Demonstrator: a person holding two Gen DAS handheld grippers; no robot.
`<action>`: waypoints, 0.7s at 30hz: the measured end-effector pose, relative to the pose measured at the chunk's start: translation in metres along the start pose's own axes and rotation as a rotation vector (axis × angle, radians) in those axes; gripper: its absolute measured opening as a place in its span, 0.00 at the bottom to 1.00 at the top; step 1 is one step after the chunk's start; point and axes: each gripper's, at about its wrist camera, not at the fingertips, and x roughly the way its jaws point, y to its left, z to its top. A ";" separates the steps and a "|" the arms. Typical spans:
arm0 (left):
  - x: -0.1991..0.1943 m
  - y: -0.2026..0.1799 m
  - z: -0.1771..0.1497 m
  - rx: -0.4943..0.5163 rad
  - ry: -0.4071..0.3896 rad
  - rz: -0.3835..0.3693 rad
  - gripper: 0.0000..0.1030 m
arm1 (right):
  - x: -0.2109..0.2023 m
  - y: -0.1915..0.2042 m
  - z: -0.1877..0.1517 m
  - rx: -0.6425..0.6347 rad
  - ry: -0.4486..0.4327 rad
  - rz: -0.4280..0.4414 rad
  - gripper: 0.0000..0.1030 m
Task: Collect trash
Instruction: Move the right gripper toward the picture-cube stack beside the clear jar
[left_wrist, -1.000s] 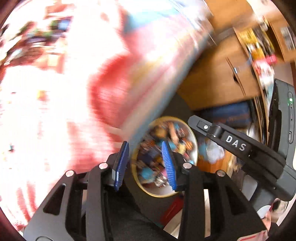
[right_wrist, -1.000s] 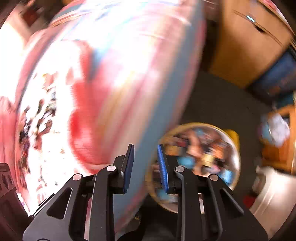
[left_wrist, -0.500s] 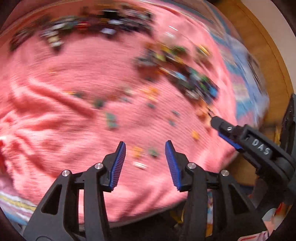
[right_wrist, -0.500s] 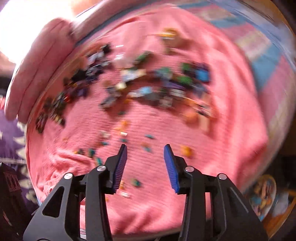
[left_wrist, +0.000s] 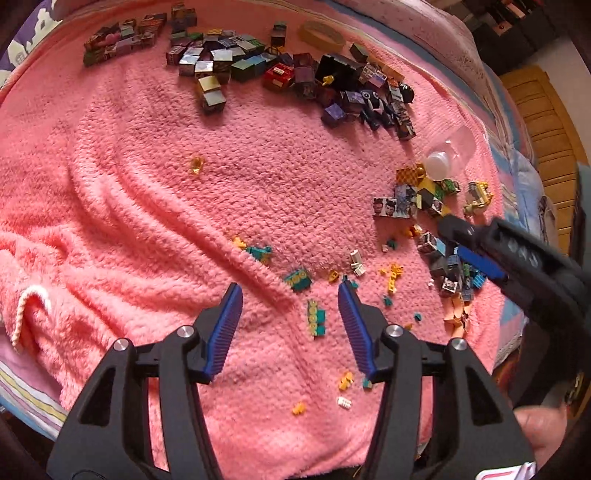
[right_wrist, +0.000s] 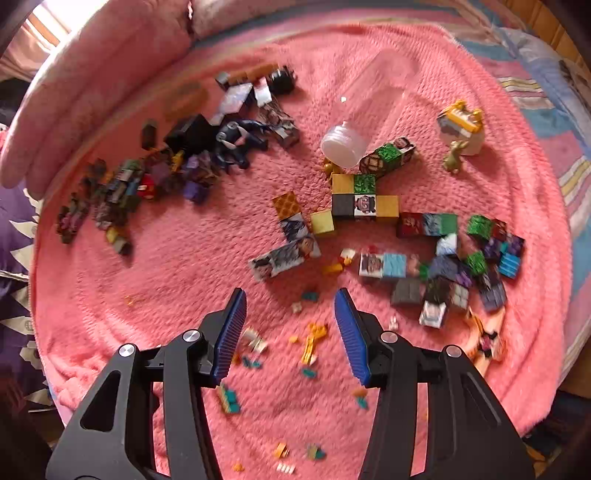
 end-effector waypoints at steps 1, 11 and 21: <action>0.004 0.000 0.001 -0.007 0.003 0.002 0.50 | 0.005 -0.001 0.003 0.004 0.011 0.001 0.49; 0.036 0.004 0.020 -0.058 0.053 0.025 0.50 | 0.051 -0.003 0.031 0.026 0.081 0.004 0.48; 0.047 0.007 0.024 -0.050 0.087 0.036 0.54 | 0.063 -0.010 0.030 0.100 0.106 0.029 0.43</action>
